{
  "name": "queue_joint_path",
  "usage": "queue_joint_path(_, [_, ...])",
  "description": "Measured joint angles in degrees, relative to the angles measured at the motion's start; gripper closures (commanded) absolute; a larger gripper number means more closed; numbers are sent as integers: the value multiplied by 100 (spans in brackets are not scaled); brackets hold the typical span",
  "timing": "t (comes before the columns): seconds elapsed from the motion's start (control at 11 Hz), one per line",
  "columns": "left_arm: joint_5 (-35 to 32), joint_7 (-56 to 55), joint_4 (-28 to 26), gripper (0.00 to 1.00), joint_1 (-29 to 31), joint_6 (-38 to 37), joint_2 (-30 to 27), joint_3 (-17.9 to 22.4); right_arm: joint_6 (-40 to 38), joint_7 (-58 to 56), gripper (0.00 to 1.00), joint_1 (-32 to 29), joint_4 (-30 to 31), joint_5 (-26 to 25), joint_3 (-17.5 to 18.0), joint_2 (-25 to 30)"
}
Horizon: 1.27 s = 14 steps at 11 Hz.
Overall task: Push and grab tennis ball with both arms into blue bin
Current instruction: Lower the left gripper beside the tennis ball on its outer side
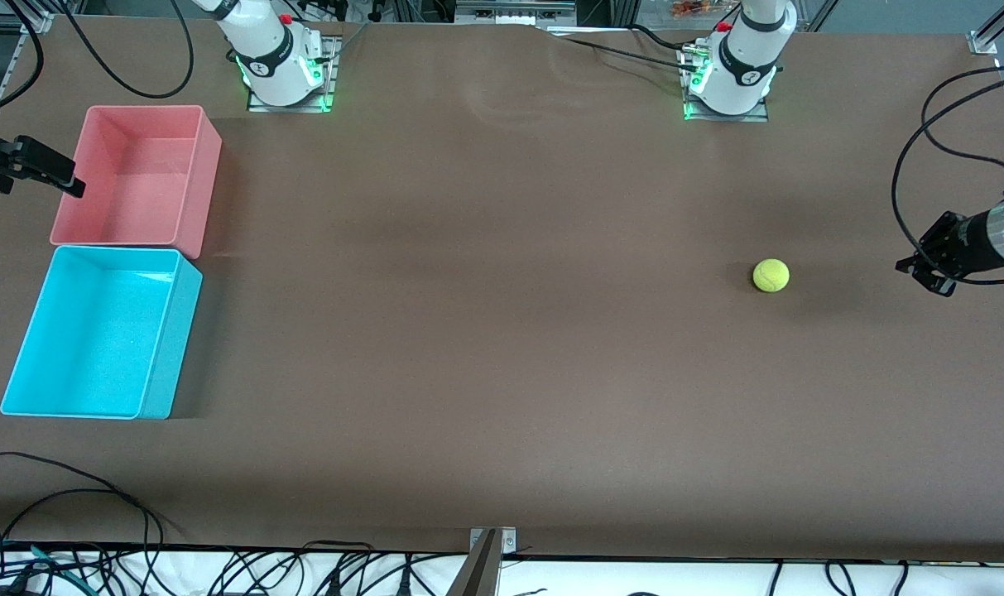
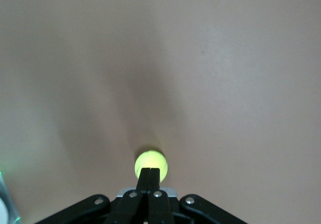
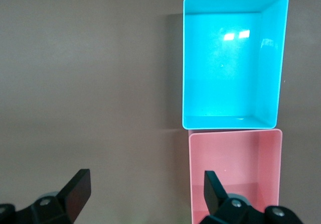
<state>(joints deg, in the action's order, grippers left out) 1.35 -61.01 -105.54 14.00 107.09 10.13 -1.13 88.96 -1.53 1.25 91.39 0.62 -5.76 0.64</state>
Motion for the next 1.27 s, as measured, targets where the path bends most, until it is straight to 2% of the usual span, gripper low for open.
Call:
queue_joint_path(0.27, [0, -488, -1177, 100, 140, 1259, 119, 6, -1, 0, 0, 0, 0, 0, 1, 0])
queue_joint_path(0.45, [0, -638, -1667, 100, 198, 1895, 274, 4, -2, 0, 0, 0, 0, 0, 1, 0])
queue_joint_path(1.0, [0, -1153, -2239, 100, 308, 3168, 755, 5, -2, 0, 0, 0, 0, 0, 1, 0])
queue_joint_path(1.27, [0, -1307, -2314, 100, 386, 3549, 1010, 4, -3, 0, 0, 0, 0, 0, 1, 0])
